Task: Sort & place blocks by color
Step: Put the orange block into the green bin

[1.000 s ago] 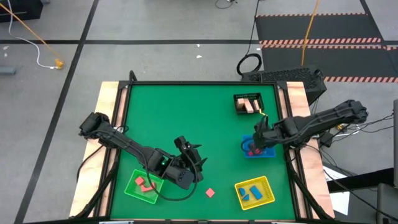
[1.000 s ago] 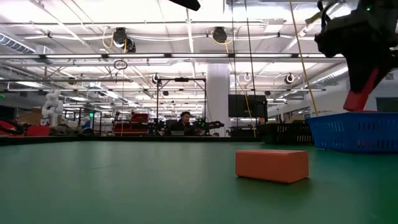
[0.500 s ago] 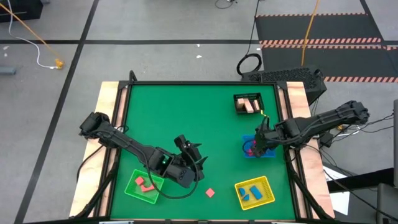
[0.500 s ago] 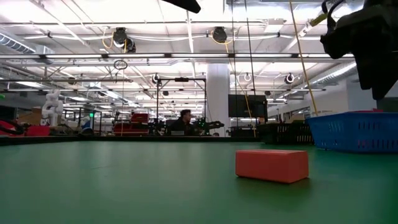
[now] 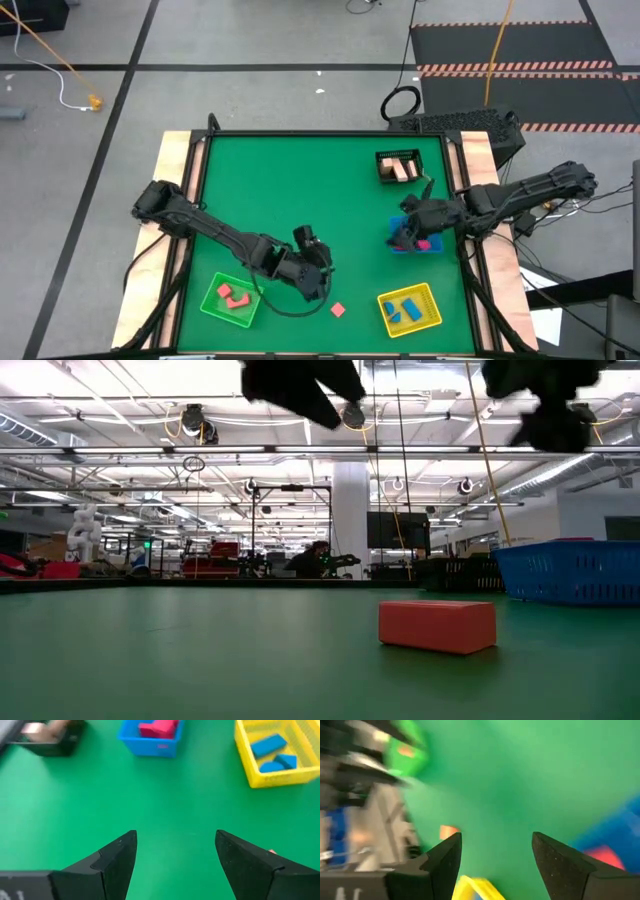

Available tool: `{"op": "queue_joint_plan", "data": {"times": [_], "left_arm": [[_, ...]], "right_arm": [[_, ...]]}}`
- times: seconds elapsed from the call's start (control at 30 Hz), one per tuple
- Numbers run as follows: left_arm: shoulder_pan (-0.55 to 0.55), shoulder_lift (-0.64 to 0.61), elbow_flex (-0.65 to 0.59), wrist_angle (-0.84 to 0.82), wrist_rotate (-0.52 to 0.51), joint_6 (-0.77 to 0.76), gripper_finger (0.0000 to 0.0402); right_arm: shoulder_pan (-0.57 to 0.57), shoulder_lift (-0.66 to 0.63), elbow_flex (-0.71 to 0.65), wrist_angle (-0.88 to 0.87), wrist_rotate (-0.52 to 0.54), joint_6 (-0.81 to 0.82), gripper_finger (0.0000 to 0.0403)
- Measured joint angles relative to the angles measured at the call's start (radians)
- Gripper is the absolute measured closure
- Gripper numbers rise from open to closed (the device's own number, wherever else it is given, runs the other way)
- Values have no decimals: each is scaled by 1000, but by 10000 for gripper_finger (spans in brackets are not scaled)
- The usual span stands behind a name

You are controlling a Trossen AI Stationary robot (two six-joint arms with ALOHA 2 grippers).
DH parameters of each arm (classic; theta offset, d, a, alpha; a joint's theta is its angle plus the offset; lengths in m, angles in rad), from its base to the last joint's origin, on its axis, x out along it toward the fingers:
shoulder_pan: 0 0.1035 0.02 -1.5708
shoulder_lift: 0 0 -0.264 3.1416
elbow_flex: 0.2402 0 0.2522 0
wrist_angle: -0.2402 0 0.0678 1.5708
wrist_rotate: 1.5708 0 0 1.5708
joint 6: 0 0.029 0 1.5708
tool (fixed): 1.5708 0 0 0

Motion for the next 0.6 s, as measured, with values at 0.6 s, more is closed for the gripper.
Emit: {"op": "queue_joint_plan", "data": {"times": [0.6], "left_arm": [[30, 17, -233, 421, 229, 277, 131]], "right_arm": [[0, 0, 2, 471, 2, -285, 172]]}}
